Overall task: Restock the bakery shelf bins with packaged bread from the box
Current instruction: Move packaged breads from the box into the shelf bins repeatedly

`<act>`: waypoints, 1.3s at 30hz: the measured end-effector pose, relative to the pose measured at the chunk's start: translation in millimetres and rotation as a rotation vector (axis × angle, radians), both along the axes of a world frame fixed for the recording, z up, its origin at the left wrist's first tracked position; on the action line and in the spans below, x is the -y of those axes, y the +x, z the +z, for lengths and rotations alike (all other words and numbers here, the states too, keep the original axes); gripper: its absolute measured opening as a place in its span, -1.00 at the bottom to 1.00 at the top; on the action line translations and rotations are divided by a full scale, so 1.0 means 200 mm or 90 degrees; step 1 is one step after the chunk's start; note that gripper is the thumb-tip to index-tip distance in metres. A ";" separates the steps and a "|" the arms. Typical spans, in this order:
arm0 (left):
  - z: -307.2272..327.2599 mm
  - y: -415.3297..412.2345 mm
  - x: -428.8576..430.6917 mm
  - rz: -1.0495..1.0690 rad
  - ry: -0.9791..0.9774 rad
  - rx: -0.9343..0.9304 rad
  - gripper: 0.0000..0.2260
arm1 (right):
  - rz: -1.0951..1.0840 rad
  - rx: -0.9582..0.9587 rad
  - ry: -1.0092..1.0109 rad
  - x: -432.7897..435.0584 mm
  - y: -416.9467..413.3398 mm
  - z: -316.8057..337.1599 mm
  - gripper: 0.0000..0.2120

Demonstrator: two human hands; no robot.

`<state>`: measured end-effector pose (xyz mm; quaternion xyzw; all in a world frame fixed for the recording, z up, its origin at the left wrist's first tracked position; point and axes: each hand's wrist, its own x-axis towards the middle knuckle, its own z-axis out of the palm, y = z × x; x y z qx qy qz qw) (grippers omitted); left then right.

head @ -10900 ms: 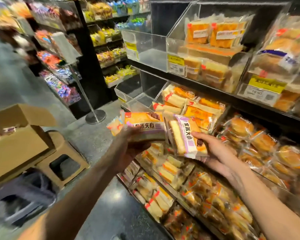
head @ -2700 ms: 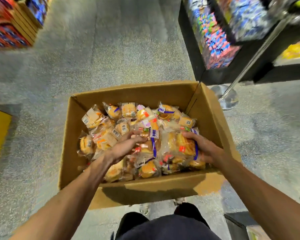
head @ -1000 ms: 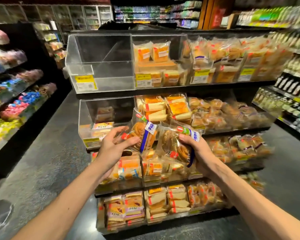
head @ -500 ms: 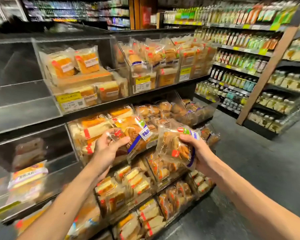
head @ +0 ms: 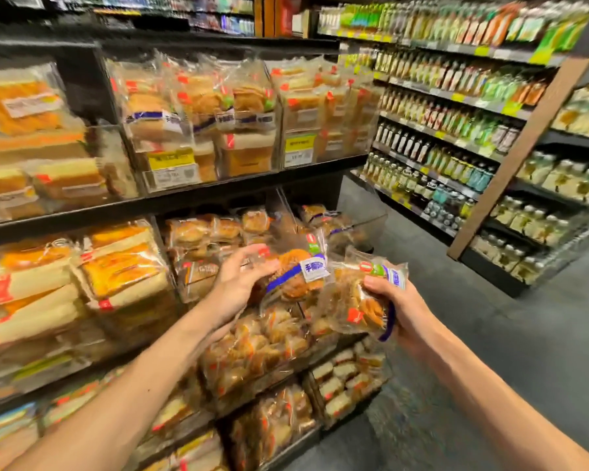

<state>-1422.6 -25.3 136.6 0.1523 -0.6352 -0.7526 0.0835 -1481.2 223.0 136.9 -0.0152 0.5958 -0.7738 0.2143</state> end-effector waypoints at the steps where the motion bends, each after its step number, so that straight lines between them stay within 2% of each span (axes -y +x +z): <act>1: -0.01 -0.06 -0.07 -0.001 -0.006 0.006 -0.62 | 0.008 -0.002 0.000 -0.05 -0.06 0.00 -0.20; 4: -0.02 -0.21 -0.25 -0.001 -0.034 0.020 -0.52 | 0.015 -0.006 -0.009 -0.19 -0.24 -0.01 -0.17; 6: -0.04 -0.31 -0.32 0.002 -0.122 0.011 -0.49 | 0.025 -0.010 -0.029 -0.25 -0.35 -0.01 -0.23; 8: -0.05 -0.41 -0.37 -0.003 -0.253 -0.015 -0.68 | 0.033 -0.008 -0.053 -0.29 -0.46 -0.02 -0.38; 10: -0.07 -0.53 -0.40 -0.007 -0.318 -0.016 -0.84 | 0.045 -0.003 -0.064 -0.31 -0.57 -0.03 -0.49; 11: -0.07 -0.58 -0.41 -0.023 -0.324 -0.006 -0.79 | 0.046 0.002 -0.066 -0.33 -0.62 -0.05 -0.52; 14: -0.13 -0.75 -0.43 -0.099 -0.325 0.011 -0.34 | 0.048 0.025 -0.037 -0.37 -0.77 -0.07 -0.57; 15: -0.14 -0.82 -0.43 -0.118 -0.338 0.021 -0.26 | 0.049 0.026 -0.023 -0.38 -0.83 -0.08 -0.57; 17: -0.15 -0.96 -0.47 -0.148 -0.394 0.026 -0.24 | 0.049 0.026 -0.007 -0.41 -0.97 -0.07 -0.55; 21: -0.15 -1.23 -0.51 -0.151 -0.506 0.002 -0.35 | 0.060 0.021 0.005 -0.41 -1.24 -0.07 -0.62; 23: -0.16 -1.38 -0.49 -0.153 -0.534 -0.004 -0.35 | 0.059 0.019 0.004 -0.41 -1.38 -0.08 -0.58; 27: -0.21 -1.61 -0.48 -0.125 -0.561 0.041 -0.37 | 0.062 0.034 0.008 -0.45 -1.63 -0.12 -0.64; 30: -0.23 -1.74 -0.48 -0.056 -0.580 0.084 -0.39 | 0.084 0.050 -0.009 -0.47 -1.85 -0.10 -0.68; 33: -0.28 -1.92 -0.44 0.036 -0.628 0.148 -0.44 | 0.156 0.014 0.005 -0.49 -2.08 -0.07 -0.47; 36: -0.35 -2.05 -0.45 0.101 -0.653 0.235 -0.44 | 0.220 0.057 -0.014 -0.51 -2.23 -0.08 -0.68; 39: -0.39 -2.17 -0.52 0.109 -0.758 0.302 -0.41 | 0.283 0.068 -0.002 -0.54 -2.30 -0.07 -0.70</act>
